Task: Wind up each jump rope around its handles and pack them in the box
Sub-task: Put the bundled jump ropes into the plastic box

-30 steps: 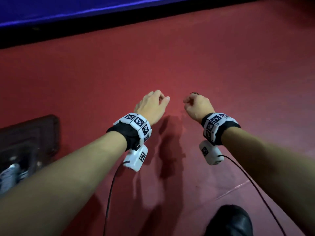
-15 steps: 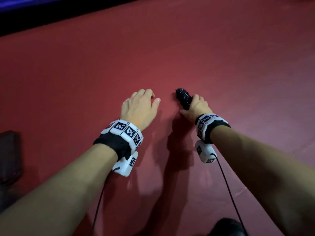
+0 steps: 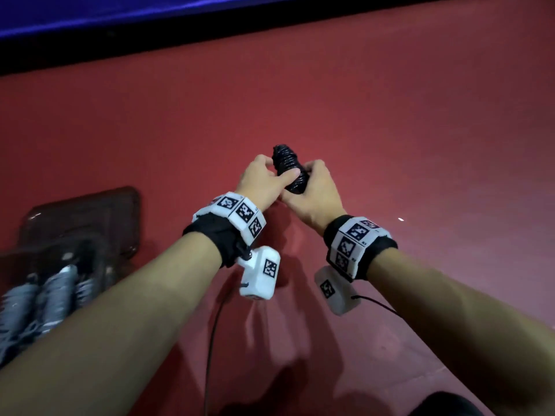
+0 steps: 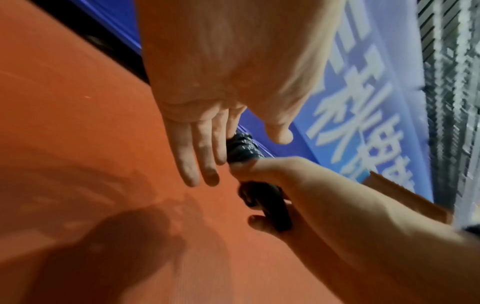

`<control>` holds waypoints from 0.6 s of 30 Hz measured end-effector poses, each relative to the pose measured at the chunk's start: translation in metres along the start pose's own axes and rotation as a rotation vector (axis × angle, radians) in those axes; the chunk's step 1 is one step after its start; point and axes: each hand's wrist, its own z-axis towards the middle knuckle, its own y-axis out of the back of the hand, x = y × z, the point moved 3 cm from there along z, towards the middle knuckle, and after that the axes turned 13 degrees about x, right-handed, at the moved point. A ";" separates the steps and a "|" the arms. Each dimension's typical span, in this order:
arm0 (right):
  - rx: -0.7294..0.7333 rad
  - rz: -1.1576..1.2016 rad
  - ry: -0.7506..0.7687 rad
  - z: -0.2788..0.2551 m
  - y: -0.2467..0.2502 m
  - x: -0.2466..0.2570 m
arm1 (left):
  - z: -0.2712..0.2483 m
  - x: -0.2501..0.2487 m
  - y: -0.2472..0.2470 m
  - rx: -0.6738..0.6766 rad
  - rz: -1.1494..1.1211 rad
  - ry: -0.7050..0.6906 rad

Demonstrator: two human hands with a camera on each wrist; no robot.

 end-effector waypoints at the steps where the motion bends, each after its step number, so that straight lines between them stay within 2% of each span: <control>1: 0.036 0.005 0.029 -0.003 -0.014 0.018 | -0.007 0.007 0.018 -0.025 -0.055 0.019; 6: 0.201 0.070 0.127 -0.013 -0.078 0.097 | -0.060 0.051 0.109 -0.149 -0.344 0.044; 8: 0.294 0.115 0.134 -0.017 -0.109 0.127 | -0.085 0.068 0.146 -0.211 -0.349 0.050; 13: 0.441 0.037 0.202 -0.033 -0.201 0.199 | -0.151 0.126 0.236 -0.356 -0.310 0.134; 16: 0.500 0.011 0.155 -0.043 -0.246 0.229 | -0.186 0.158 0.275 -0.351 -0.343 0.128; 18: 0.571 -0.084 0.108 -0.049 -0.269 0.241 | -0.203 0.183 0.293 -0.306 -0.288 0.177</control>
